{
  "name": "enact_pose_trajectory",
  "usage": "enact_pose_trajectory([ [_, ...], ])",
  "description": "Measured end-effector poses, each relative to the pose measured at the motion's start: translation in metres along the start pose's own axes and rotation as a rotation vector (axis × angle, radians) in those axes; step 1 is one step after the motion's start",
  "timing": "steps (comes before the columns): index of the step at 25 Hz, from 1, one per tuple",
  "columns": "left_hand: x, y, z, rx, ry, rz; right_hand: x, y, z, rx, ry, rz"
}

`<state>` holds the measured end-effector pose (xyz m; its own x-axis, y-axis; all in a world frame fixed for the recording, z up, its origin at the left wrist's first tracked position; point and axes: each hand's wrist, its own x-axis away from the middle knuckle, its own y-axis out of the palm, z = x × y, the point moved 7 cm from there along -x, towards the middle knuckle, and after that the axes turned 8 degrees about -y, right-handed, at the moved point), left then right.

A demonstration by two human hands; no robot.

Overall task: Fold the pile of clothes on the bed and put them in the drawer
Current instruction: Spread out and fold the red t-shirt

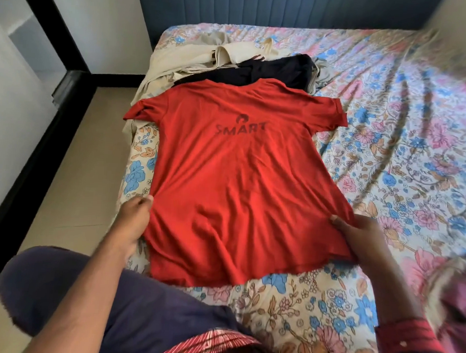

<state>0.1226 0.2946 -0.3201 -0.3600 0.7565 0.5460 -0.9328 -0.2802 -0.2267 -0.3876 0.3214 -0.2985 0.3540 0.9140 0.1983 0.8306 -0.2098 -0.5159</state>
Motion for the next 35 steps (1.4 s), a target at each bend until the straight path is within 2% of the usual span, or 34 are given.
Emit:
enact_pose_trajectory([
  [2,0.022,0.005,-0.008,0.047,-0.096,-0.138,0.012,-0.005,0.002,0.075,-0.038,0.060],
  [4,0.039,0.013,-0.025,-0.102,-0.146,-0.241,0.022,-0.002,0.007,0.084,-0.025,0.024],
  [7,0.038,-0.006,-0.036,-0.226,-0.124,-0.133,0.029,-0.013,0.004,0.152,-0.062,0.101],
  [9,0.033,-0.022,-0.039,-0.277,-0.096,-0.068,0.031,-0.030,-0.002,0.374,-0.115,0.216],
  [12,0.031,-0.030,-0.047,-0.356,-0.076,-0.012,0.034,-0.033,-0.010,0.689,-0.128,0.278],
  [15,0.028,-0.034,-0.034,-0.507,0.075,0.198,0.036,-0.004,-0.048,0.716,-0.358,0.308],
  [18,0.019,-0.033,-0.010,-0.471,0.171,0.320,0.029,0.063,-0.109,0.641,-0.673,0.207],
  [22,0.000,-0.026,0.007,-0.435,0.171,0.329,0.013,0.187,-0.220,0.586,-1.110,0.049],
  [25,-0.006,-0.022,0.002,-0.501,0.152,0.317,-0.008,0.287,-0.296,0.678,-1.272,-0.140],
  [28,-0.005,-0.018,0.002,-0.537,0.174,0.296,-0.030,0.375,-0.342,0.802,-1.311,-0.329],
  [30,-0.005,-0.019,0.000,-0.532,0.155,0.279,-0.047,0.412,-0.366,0.832,-1.252,-0.365],
  [32,-0.008,-0.022,-0.001,-0.464,0.147,0.243,-0.076,0.423,-0.372,0.803,-1.052,-0.306],
  [35,-0.037,-0.032,0.006,-0.071,0.104,0.154,-0.120,0.430,-0.353,0.741,-0.762,-0.321],
])
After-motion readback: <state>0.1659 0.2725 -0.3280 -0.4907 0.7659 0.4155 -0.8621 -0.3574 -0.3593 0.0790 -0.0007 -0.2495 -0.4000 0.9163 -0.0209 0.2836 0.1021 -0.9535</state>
